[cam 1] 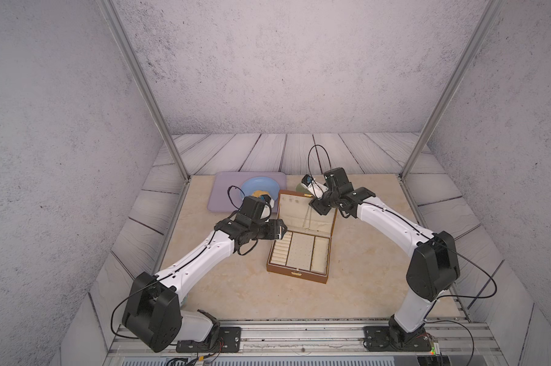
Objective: Put jewelry chain into jewelry box
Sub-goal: Close the fastener on the jewelry box, then adjust the jewelry box at the center of the board.
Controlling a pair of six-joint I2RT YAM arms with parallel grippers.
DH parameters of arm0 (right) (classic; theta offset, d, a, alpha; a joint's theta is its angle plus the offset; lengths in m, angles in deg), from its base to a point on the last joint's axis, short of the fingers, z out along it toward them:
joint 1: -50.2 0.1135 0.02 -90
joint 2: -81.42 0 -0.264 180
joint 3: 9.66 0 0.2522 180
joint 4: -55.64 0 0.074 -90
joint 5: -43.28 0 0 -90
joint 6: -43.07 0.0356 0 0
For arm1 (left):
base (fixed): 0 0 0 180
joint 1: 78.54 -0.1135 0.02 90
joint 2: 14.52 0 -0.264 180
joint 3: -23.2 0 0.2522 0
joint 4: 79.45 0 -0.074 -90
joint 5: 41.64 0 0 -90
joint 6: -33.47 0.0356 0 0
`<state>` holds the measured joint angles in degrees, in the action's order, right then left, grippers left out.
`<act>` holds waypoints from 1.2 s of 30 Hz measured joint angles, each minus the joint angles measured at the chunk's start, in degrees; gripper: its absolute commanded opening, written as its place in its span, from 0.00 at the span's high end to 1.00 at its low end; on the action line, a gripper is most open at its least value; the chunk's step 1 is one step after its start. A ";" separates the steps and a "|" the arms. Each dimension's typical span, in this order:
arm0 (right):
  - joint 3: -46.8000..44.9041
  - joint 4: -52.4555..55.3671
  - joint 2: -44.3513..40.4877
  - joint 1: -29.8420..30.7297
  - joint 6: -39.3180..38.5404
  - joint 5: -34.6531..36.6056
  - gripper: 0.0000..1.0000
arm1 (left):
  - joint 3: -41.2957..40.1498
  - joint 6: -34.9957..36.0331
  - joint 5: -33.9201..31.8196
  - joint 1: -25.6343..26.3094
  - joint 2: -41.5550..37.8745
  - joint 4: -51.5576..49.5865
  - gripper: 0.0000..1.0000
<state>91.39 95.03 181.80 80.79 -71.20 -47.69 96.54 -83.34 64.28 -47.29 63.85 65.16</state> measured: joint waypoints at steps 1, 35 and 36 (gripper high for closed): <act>-0.02 -0.11 0.00 0.00 0.00 0.15 0.39 | 0.00 -0.02 -0.02 0.00 0.00 0.00 0.27; -29.09 -12.24 -27.87 1.07 26.40 -0.31 0.36 | 0.72 -12.39 -2.36 0.00 -0.52 1.27 0.40; -30.80 -12.68 -27.93 1.31 26.97 -0.72 0.36 | 0.85 -13.29 -1.68 0.00 0.39 1.73 0.40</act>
<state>60.59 82.35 153.87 82.10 -44.23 -48.41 97.39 -96.63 62.60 -47.29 64.24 66.89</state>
